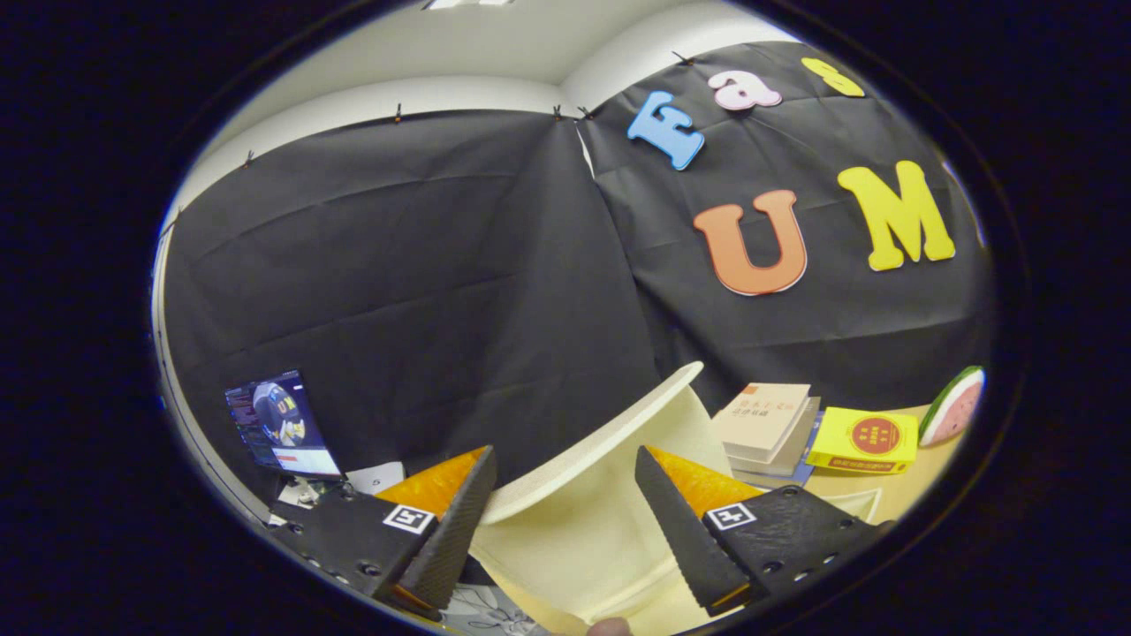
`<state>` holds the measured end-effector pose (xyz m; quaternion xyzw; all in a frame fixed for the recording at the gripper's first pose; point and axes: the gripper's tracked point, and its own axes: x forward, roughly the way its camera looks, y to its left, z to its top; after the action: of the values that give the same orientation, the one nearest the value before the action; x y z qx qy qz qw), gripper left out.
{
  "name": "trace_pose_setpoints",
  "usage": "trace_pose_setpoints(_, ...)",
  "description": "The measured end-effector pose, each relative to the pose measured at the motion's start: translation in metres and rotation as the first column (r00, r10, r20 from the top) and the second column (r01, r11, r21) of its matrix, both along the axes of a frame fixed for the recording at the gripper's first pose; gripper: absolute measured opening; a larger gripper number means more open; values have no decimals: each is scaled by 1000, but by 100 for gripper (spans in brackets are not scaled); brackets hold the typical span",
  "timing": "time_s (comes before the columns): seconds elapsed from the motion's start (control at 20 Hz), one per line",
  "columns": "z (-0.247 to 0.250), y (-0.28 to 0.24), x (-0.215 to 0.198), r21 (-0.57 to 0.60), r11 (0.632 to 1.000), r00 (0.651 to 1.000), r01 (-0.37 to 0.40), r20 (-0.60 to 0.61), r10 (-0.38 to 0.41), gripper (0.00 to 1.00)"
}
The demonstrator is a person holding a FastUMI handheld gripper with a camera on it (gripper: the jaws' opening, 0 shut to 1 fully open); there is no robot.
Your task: Open the storage box then place both shoes into the box .Put the left shoe in first, then the right shoe, with the right side of both shoes facing outward in a uniform manner.
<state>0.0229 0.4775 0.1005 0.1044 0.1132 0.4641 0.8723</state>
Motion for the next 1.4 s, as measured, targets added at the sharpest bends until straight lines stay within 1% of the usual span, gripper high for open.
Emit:
trace_pose_setpoints(0.35,17,-4,-8,39,999,1000,0,30,-1,95)
trace_pose_setpoints(0.45,20,-11,-8,45,999,999,10,39,-12,95)
trace_pose_setpoints(0.65,19,-37,3,48,994,993,95,72,-98,95)
trace_pose_setpoints(0.8,13,-69,10,37,984,978,173,114,-176,95)
trace_pose_setpoints(0.9,5,-99,15,14,973,962,231,148,-230,96)
trace_pose_setpoints(1.0,-4,-137,20,6,952,935,305,190,-301,95)
trace_pose_setpoints(1.1,-12,-176,26,1,926,902,377,226,-367,95)
trace_pose_setpoints(1.2,-19,-214,32,1,900,875,437,234,-425,95)
trace_pose_setpoints(1.4,-30,-301,42,-34,841,820,540,246,-517,95)
